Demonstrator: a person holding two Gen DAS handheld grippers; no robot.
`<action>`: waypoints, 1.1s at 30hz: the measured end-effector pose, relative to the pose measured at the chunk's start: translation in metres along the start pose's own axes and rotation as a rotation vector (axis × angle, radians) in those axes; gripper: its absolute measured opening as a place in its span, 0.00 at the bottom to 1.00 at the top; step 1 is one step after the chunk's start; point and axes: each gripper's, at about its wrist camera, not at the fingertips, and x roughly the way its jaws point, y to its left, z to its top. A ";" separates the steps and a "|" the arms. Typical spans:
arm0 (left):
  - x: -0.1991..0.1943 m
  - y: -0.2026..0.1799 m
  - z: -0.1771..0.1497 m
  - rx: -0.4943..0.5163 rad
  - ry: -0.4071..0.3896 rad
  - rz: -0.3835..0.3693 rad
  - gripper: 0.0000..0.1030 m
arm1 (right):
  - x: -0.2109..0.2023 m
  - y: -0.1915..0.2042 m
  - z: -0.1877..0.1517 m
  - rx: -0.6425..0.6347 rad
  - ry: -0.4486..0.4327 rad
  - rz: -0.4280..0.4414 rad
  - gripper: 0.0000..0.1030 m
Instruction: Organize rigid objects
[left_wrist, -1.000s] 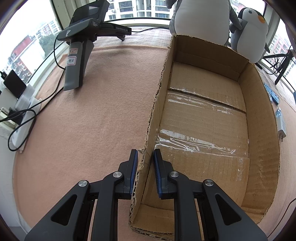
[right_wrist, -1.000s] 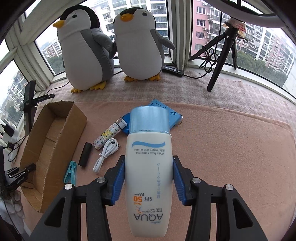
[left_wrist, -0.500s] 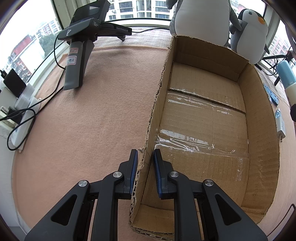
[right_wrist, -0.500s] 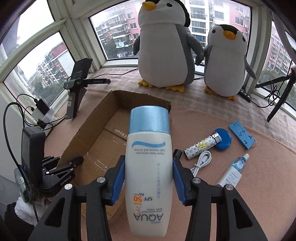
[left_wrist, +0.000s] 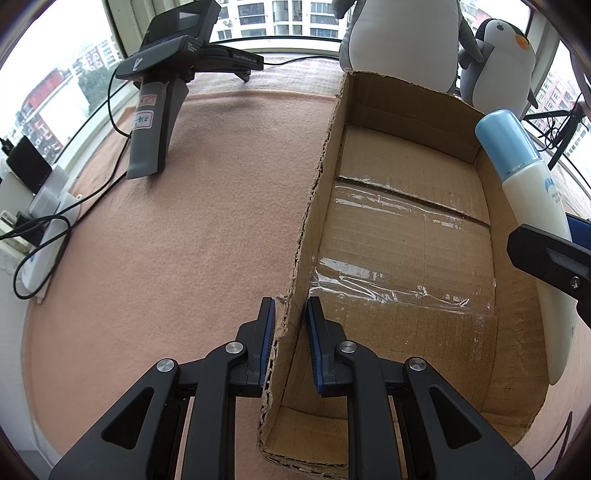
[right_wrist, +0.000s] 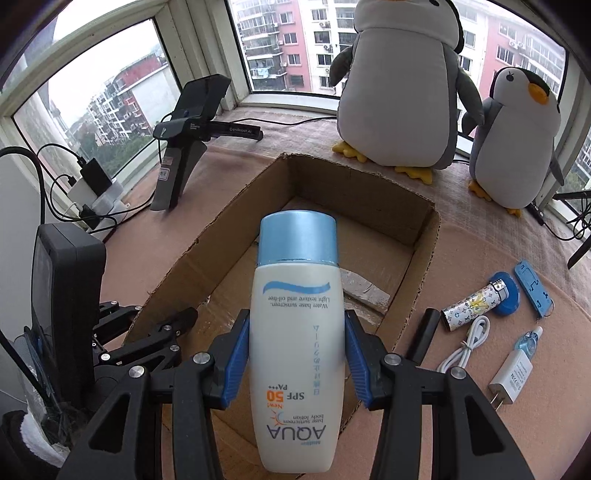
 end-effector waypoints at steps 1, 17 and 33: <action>0.000 0.000 0.000 0.001 0.000 0.000 0.15 | 0.001 0.001 0.000 -0.004 0.000 -0.003 0.43; 0.001 -0.001 0.000 0.018 -0.004 -0.003 0.15 | -0.016 -0.003 0.001 -0.004 -0.051 -0.033 0.62; 0.001 -0.002 -0.001 0.034 -0.005 -0.009 0.15 | -0.045 -0.108 -0.036 0.174 -0.054 -0.171 0.62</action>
